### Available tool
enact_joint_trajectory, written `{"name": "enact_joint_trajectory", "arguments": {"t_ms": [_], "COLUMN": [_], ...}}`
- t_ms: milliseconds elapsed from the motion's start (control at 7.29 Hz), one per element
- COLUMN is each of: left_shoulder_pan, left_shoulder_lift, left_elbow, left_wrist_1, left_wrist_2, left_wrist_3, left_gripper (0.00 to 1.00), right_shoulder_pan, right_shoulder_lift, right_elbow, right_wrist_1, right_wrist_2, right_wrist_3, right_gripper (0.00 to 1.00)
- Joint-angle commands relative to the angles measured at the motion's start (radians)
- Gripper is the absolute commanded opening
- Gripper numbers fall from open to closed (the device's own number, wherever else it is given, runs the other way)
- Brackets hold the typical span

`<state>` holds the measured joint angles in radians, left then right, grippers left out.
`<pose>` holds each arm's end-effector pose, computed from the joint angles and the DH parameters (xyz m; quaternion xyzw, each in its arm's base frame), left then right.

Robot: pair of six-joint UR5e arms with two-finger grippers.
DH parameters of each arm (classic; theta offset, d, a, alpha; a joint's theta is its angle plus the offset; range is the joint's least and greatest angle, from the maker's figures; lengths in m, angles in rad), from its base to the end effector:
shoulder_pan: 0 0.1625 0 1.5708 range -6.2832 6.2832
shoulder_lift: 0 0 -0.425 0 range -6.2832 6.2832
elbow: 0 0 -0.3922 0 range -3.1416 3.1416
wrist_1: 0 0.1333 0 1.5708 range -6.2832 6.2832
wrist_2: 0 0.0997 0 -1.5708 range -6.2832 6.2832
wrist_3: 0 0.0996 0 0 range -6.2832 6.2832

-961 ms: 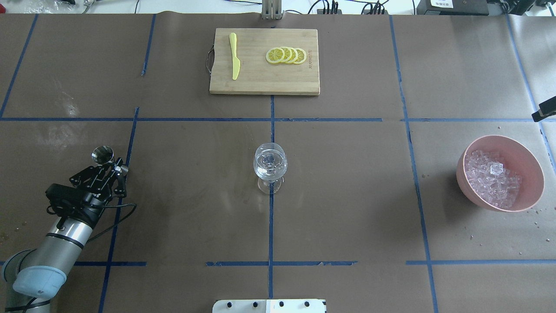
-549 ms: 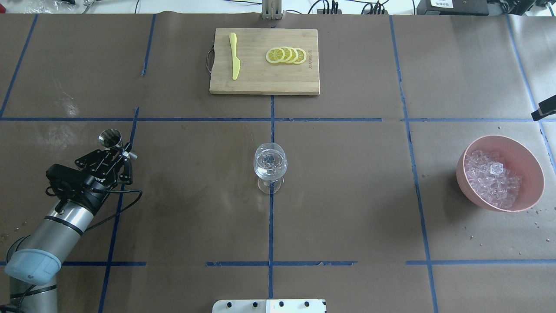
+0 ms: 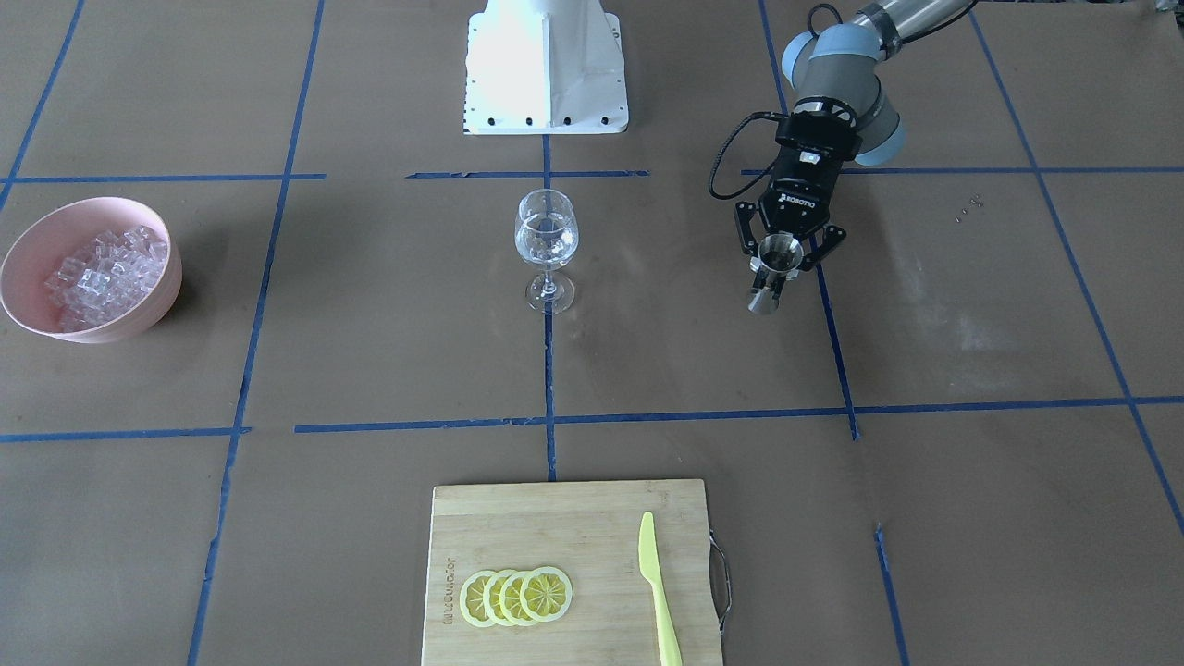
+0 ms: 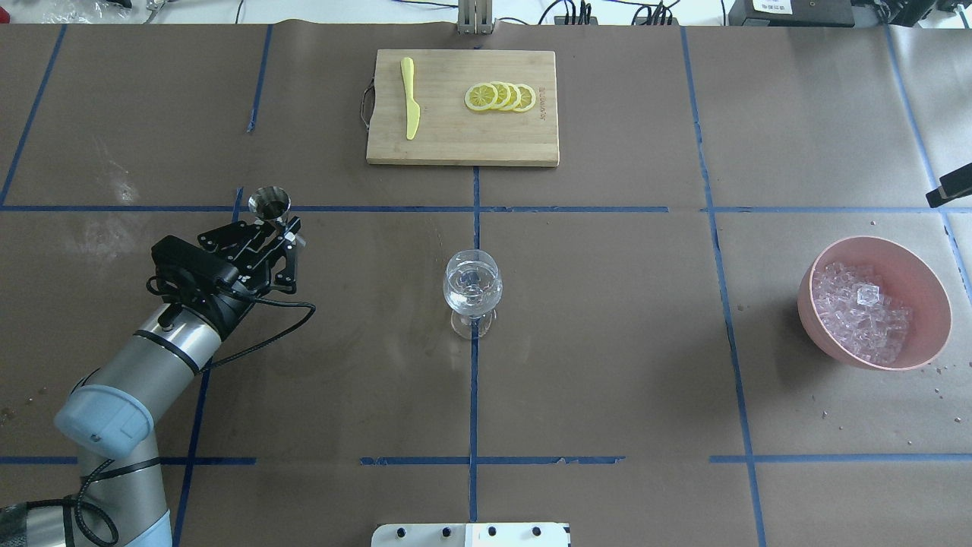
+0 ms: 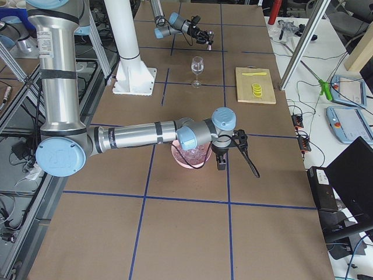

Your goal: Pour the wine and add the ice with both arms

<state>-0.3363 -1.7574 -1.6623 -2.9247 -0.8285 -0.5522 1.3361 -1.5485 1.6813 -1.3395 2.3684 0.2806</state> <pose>0.4276 -0.3620 0.3684 0.6191 0.3732 -0.0353 0.6901 -0.0597 -0.5164 0.5650 0.0640 -0.4118 -0.0495 0.9077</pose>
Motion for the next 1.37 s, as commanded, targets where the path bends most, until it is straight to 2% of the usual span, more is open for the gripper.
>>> {"name": "enact_joint_trajectory", "arguments": {"t_ms": [0, 275, 412, 686, 961, 1098, 1235], "left_shoulder_pan": [0.003, 0.005, 0.006, 0.008, 0.011, 0.017, 0.035], "left_shoulder_lift": [-0.046, -0.149, -0.175, -0.194, -0.232, -0.235, -0.234], "left_elbow": [-0.095, -0.141, -0.145, -0.154, -0.250, -0.266, -0.254], "left_wrist_1": [0.102, 0.325, 0.393, 0.483, 0.631, 0.691, 0.696], "left_wrist_2": [-0.007, -0.007, -0.007, 0.003, 0.006, 0.006, 0.012], "left_wrist_3": [0.014, 0.015, 0.034, 0.050, 0.281, 0.285, 0.288], "left_gripper": [0.00, 0.00, 0.00, 0.00, 0.00, 0.00, 0.00], "right_shoulder_pan": [-0.002, 0.000, 0.000, -0.002, -0.006, -0.009, -0.011], "right_shoulder_lift": [-0.001, -0.001, -0.001, -0.001, -0.001, -0.001, -0.001], "right_elbow": [0.000, 0.001, 0.003, 0.000, -0.005, -0.005, -0.005], "right_wrist_1": [0.013, 0.013, 0.014, 0.013, 0.013, 0.013, 0.013], "right_wrist_2": [-0.001, -0.001, -0.001, -0.003, -0.008, -0.008, -0.009], "right_wrist_3": [0.002, 0.000, 0.000, 0.000, 0.000, 0.000, 0.000], "right_gripper": [1.00, 1.00, 1.00, 1.00, 1.00, 1.00, 1.00]}}
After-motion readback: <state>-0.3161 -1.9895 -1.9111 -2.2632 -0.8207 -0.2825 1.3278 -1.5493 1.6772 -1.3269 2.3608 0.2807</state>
